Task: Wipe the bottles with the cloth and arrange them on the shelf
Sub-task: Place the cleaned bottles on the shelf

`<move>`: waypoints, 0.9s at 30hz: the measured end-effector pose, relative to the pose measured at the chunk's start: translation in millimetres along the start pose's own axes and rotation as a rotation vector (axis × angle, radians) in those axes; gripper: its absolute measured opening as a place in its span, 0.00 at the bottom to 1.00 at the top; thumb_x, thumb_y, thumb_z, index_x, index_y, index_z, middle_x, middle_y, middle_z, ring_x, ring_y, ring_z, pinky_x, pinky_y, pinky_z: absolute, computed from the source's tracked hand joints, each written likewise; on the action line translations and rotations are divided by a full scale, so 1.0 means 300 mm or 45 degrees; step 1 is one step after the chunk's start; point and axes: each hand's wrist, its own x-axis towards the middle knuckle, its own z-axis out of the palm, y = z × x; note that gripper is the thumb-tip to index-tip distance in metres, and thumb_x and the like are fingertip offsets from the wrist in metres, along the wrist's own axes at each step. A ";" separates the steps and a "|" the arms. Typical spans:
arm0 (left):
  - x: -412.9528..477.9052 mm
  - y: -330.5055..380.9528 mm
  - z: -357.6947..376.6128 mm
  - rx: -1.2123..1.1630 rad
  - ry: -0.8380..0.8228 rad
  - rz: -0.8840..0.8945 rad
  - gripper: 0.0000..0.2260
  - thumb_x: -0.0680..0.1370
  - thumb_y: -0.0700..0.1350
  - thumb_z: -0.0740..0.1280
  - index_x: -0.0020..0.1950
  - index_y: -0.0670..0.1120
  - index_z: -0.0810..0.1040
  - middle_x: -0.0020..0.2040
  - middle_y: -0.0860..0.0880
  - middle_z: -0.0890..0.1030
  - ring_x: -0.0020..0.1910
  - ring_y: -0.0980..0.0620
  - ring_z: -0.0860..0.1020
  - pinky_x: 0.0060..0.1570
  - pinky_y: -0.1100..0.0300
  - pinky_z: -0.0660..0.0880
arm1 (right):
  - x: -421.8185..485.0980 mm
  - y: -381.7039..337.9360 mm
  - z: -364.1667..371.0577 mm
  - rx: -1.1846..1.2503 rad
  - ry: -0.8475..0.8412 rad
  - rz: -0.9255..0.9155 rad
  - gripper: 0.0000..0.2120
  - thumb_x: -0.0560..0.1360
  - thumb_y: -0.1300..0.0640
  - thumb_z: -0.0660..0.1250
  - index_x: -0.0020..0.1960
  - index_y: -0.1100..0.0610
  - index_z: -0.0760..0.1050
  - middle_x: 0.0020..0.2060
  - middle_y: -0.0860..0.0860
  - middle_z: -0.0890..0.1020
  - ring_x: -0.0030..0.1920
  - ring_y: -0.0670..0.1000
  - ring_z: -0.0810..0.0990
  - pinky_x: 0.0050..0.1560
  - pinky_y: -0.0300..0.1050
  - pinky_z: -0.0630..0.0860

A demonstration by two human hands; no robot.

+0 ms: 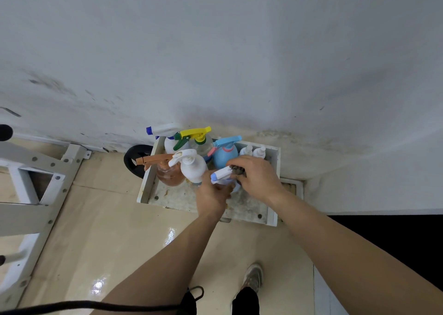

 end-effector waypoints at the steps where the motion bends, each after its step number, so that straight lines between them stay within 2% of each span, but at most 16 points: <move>1: -0.009 -0.006 0.001 -0.031 -0.015 -0.001 0.16 0.74 0.42 0.75 0.59 0.50 0.77 0.42 0.48 0.85 0.33 0.50 0.83 0.35 0.51 0.82 | 0.004 0.004 -0.010 0.012 -0.032 0.004 0.13 0.75 0.62 0.72 0.57 0.51 0.83 0.51 0.50 0.85 0.51 0.55 0.81 0.50 0.52 0.78; 4: -0.017 -0.032 -0.008 -0.003 -0.102 0.010 0.21 0.75 0.42 0.75 0.67 0.51 0.76 0.44 0.48 0.84 0.33 0.51 0.82 0.31 0.59 0.79 | 0.014 0.024 -0.048 0.031 -0.130 0.023 0.13 0.75 0.60 0.73 0.57 0.49 0.84 0.51 0.48 0.85 0.51 0.51 0.80 0.51 0.49 0.77; 7: -0.008 -0.032 -0.012 0.070 -0.218 -0.011 0.24 0.76 0.43 0.74 0.71 0.52 0.74 0.45 0.52 0.83 0.27 0.54 0.79 0.28 0.62 0.76 | 0.020 0.043 -0.089 0.018 -0.229 0.030 0.13 0.75 0.59 0.74 0.57 0.48 0.84 0.47 0.44 0.83 0.47 0.48 0.77 0.48 0.46 0.75; 9: -0.005 -0.020 -0.010 0.166 -0.265 -0.004 0.20 0.75 0.44 0.75 0.67 0.53 0.77 0.41 0.53 0.83 0.26 0.56 0.78 0.26 0.66 0.72 | 0.013 0.051 -0.095 0.013 -0.253 0.019 0.13 0.75 0.59 0.74 0.57 0.47 0.84 0.44 0.42 0.81 0.45 0.46 0.76 0.46 0.43 0.73; 12: -0.003 -0.015 -0.006 0.231 -0.274 0.035 0.13 0.74 0.44 0.76 0.56 0.56 0.80 0.35 0.54 0.82 0.24 0.59 0.77 0.24 0.68 0.70 | -0.019 0.062 -0.073 0.047 -0.204 0.035 0.14 0.75 0.59 0.74 0.58 0.47 0.83 0.49 0.44 0.84 0.48 0.47 0.79 0.48 0.44 0.75; 14: -0.002 -0.028 0.000 0.230 -0.253 0.043 0.12 0.73 0.42 0.76 0.54 0.55 0.81 0.33 0.53 0.81 0.25 0.57 0.78 0.25 0.67 0.71 | -0.046 0.070 -0.053 0.067 -0.123 0.035 0.15 0.74 0.60 0.75 0.58 0.48 0.83 0.51 0.45 0.85 0.50 0.48 0.81 0.49 0.42 0.75; 17: -0.004 -0.049 0.012 0.193 -0.216 0.081 0.16 0.73 0.39 0.75 0.58 0.53 0.82 0.35 0.51 0.83 0.31 0.49 0.81 0.29 0.58 0.78 | -0.068 0.074 -0.030 0.084 -0.036 0.016 0.15 0.73 0.61 0.75 0.58 0.50 0.84 0.52 0.45 0.86 0.51 0.47 0.81 0.49 0.38 0.72; 19: -0.002 -0.063 0.018 0.156 -0.200 0.103 0.19 0.72 0.39 0.76 0.57 0.59 0.81 0.37 0.50 0.84 0.33 0.47 0.82 0.33 0.52 0.81 | -0.070 0.073 -0.021 0.075 -0.009 0.005 0.16 0.72 0.62 0.75 0.58 0.49 0.83 0.53 0.44 0.85 0.52 0.46 0.80 0.50 0.38 0.72; 22: 0.002 -0.072 0.021 0.126 -0.186 0.116 0.25 0.72 0.38 0.77 0.51 0.69 0.75 0.38 0.50 0.84 0.35 0.46 0.82 0.36 0.51 0.81 | -0.076 0.078 -0.010 0.076 0.013 0.006 0.16 0.72 0.61 0.75 0.58 0.50 0.83 0.53 0.45 0.86 0.52 0.47 0.81 0.51 0.37 0.71; 25: 0.006 -0.073 0.020 0.112 -0.194 0.122 0.24 0.72 0.38 0.77 0.50 0.68 0.77 0.35 0.53 0.83 0.35 0.47 0.82 0.36 0.51 0.80 | -0.087 0.082 0.003 0.060 0.055 0.026 0.17 0.73 0.63 0.74 0.60 0.50 0.83 0.55 0.46 0.86 0.54 0.48 0.81 0.50 0.30 0.66; 27: 0.010 -0.077 0.022 0.109 -0.211 0.098 0.19 0.72 0.39 0.77 0.53 0.62 0.81 0.35 0.53 0.83 0.34 0.49 0.81 0.36 0.52 0.79 | -0.093 0.081 0.010 0.062 0.083 0.032 0.17 0.73 0.63 0.74 0.60 0.51 0.83 0.55 0.47 0.85 0.54 0.48 0.81 0.50 0.27 0.64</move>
